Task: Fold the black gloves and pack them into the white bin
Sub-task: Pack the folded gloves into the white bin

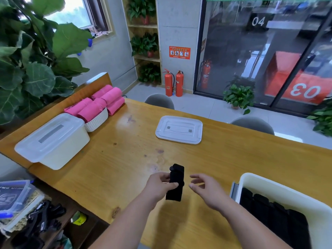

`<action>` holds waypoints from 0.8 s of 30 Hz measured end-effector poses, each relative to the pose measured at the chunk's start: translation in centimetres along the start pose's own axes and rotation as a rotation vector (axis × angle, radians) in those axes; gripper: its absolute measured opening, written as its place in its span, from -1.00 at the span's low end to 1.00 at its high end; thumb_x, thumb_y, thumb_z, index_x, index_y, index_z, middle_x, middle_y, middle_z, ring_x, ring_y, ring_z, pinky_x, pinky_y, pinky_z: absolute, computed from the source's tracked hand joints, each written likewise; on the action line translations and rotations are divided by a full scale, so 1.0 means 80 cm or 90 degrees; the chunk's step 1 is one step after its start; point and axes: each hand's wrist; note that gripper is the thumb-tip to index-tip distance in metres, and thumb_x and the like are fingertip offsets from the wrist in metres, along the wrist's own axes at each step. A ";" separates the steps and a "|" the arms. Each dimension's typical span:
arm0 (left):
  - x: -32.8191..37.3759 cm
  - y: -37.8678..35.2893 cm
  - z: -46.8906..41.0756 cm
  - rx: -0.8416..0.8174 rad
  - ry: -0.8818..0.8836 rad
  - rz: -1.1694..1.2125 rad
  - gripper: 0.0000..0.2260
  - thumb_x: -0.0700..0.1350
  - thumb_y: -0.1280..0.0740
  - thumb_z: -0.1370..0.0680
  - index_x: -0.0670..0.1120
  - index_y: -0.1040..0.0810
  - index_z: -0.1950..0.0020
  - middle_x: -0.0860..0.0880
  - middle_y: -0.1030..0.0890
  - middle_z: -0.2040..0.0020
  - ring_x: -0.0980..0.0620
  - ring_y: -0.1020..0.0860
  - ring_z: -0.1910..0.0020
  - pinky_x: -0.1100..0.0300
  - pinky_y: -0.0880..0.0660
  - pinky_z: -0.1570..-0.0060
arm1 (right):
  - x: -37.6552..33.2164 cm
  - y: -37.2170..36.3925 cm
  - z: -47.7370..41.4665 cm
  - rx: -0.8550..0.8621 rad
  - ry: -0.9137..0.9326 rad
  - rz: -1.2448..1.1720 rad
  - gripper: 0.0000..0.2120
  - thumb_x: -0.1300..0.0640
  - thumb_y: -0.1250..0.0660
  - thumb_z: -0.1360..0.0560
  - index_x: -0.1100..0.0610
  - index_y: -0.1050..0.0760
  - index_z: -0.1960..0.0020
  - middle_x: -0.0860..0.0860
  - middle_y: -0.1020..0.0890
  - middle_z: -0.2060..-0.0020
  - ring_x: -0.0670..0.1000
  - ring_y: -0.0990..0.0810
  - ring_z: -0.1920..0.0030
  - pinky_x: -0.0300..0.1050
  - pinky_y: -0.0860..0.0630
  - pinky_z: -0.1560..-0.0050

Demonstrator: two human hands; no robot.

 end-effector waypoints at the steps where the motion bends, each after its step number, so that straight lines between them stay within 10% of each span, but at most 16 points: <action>1: 0.008 -0.007 0.001 -0.026 -0.010 0.003 -0.70 -0.14 -0.58 -0.51 0.01 -0.69 -0.21 0.03 -0.75 -0.14 0.06 -0.72 -0.11 0.00 -0.63 -0.22 | 0.002 0.007 0.002 0.018 -0.003 -0.025 -0.66 -0.13 -0.41 -0.61 -0.18 -0.52 -0.37 -0.22 -0.62 -0.16 -0.20 -0.65 -0.06 -0.19 -0.60 -0.03; 9: 0.052 -0.072 0.007 -0.169 -0.072 0.028 -0.64 -0.14 -0.58 -0.52 0.00 -0.66 -0.31 0.02 -0.75 -0.16 -0.05 -0.72 -0.16 -0.13 -0.59 -0.31 | 0.019 0.053 0.040 0.055 -0.030 -0.351 -0.51 -0.22 -0.45 -0.56 -0.07 -0.54 -0.42 -0.06 -0.70 -0.23 -0.06 -0.72 -0.15 -0.03 -0.64 -0.23; 13: 0.068 -0.107 0.009 -0.225 -0.085 0.030 -0.65 -0.16 -0.58 -0.53 -0.02 -0.66 -0.30 0.00 -0.75 -0.16 -0.06 -0.72 -0.16 -0.12 -0.59 -0.32 | 0.018 0.073 0.068 0.073 -0.035 -0.438 -0.73 0.00 -0.40 -0.65 -0.03 -0.60 -0.34 -0.07 -0.75 -0.14 -0.04 -0.74 -0.13 -0.29 -0.61 0.08; 24: 0.092 -0.193 0.011 -0.308 -0.086 0.029 -0.66 -0.04 -0.61 -0.51 0.03 -0.68 -0.27 -0.04 -0.74 -0.11 -0.04 -0.73 -0.11 -0.10 -0.63 -0.26 | 0.068 0.129 0.121 0.230 -0.090 -0.514 -0.72 0.13 -0.44 -0.63 0.11 -0.58 -0.33 0.08 -0.75 -0.13 0.13 -0.74 -0.15 0.17 -0.65 -0.24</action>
Point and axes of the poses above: each hand's wrist, its own z-axis away from the middle knuckle, its own y-axis out of the back of the hand, x = y × z
